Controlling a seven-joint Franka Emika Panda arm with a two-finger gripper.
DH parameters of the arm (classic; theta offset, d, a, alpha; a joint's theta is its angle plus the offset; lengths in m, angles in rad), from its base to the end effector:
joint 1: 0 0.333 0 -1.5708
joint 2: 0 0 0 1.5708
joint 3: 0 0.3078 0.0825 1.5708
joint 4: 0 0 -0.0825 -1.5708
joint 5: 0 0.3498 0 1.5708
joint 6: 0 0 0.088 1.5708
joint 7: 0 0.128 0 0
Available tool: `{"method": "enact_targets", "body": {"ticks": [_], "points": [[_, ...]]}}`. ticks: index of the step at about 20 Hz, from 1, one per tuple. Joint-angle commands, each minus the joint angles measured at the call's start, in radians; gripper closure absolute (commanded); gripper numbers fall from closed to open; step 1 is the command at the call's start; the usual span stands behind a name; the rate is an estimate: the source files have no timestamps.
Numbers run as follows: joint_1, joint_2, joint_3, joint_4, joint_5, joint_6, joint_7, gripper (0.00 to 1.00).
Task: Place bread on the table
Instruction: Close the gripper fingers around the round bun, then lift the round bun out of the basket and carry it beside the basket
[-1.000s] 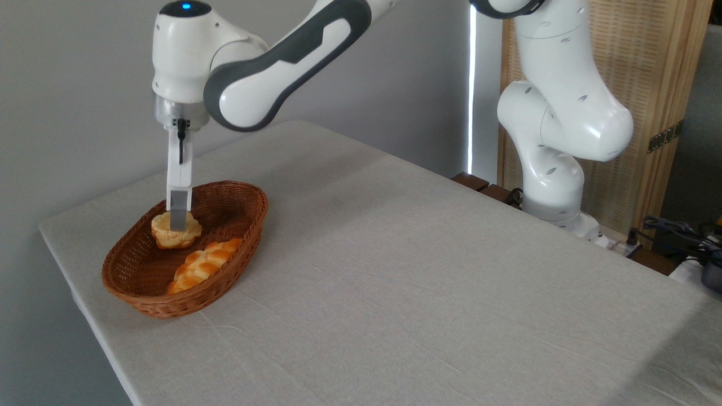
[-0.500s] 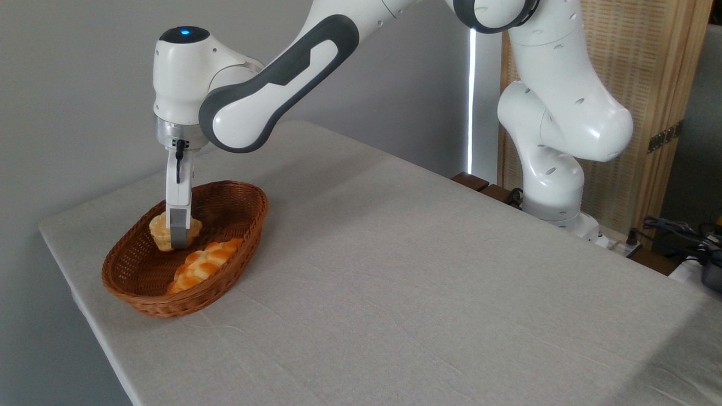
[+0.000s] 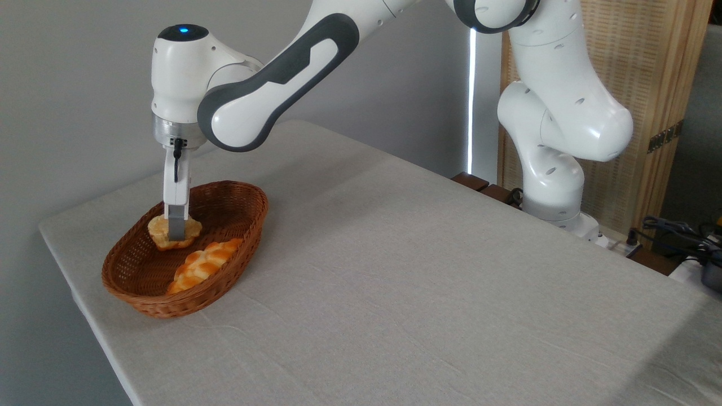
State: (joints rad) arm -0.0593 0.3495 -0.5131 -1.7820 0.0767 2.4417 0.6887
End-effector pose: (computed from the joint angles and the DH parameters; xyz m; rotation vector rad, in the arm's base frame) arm 0.5570 -0.3221 0.4086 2.4367 -1.7666 0.5509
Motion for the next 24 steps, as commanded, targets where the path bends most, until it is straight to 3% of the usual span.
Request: {"method": "enact_targets", "body": {"ticks": [1,4,7,12,18,19,21,23,24], "points": [[0.001,-0.004,0.010,0.007,0.017,0.008,-0.014,0.69],[0.007,-0.069,0.024,0.006,0.014,-0.006,-0.072,0.67],[0.007,-0.138,0.063,0.004,0.014,-0.096,-0.124,0.67],[0.007,-0.271,0.197,-0.026,0.006,-0.335,-0.133,0.66],[0.007,-0.377,0.326,-0.215,0.000,-0.382,-0.216,0.62],[0.007,-0.385,0.346,-0.238,-0.008,-0.382,-0.227,0.58],[0.007,-0.400,0.384,-0.266,-0.055,-0.382,-0.247,0.38],[0.007,-0.400,0.395,-0.274,-0.064,-0.386,-0.250,0.00],[0.007,-0.400,0.395,-0.277,-0.064,-0.397,-0.244,0.00]]}}
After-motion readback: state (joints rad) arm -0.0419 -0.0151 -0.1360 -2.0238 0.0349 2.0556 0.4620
